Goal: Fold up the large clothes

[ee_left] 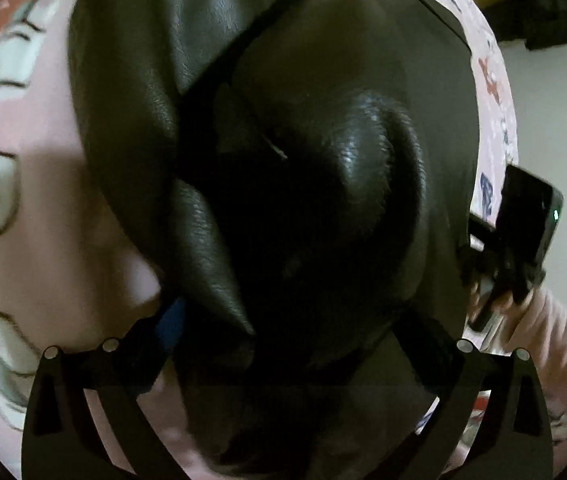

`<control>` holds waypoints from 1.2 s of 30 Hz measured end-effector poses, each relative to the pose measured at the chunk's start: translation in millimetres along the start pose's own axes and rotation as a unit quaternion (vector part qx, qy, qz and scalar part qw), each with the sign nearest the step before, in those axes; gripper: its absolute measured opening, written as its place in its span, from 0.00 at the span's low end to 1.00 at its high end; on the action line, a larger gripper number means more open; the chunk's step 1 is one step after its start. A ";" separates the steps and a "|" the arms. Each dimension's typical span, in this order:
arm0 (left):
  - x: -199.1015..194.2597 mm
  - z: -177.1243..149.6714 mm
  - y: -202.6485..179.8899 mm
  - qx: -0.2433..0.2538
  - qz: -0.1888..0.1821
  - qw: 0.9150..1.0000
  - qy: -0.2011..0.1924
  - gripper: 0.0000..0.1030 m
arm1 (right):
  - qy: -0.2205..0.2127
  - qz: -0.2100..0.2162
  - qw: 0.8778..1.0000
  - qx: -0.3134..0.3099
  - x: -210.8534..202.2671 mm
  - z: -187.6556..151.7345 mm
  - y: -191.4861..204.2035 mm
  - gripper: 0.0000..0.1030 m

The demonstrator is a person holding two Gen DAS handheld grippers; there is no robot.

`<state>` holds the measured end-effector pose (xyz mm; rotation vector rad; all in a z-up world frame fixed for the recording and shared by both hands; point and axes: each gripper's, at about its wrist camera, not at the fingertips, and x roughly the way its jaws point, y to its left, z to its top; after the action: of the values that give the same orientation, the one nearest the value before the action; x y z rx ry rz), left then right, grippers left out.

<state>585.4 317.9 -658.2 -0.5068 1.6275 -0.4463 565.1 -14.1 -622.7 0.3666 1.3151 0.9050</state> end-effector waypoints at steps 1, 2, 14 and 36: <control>3.0 1.2 -7.4 -0.005 -0.007 1.000 -0.003 0.91 | -0.002 -0.004 1.000 0.004 -0.3 1.4 4.5 0.91; 4.0 1.1 -14.1 -0.002 -0.011 1.000 -0.006 0.89 | -0.005 -0.001 1.000 0.012 -0.2 4.8 10.5 0.90; 10.3 15.7 -2.4 0.007 -0.075 0.997 -0.012 0.76 | -0.011 0.023 0.997 0.077 24.6 10.6 3.8 0.82; -33.2 -30.8 -84.1 0.054 -0.040 0.998 0.010 0.43 | -0.095 0.085 0.977 0.173 -76.2 -27.1 47.4 0.21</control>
<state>563.5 267.2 -580.3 -0.4887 1.5972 -0.5986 523.7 -48.1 -545.8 0.8287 1.2763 0.7583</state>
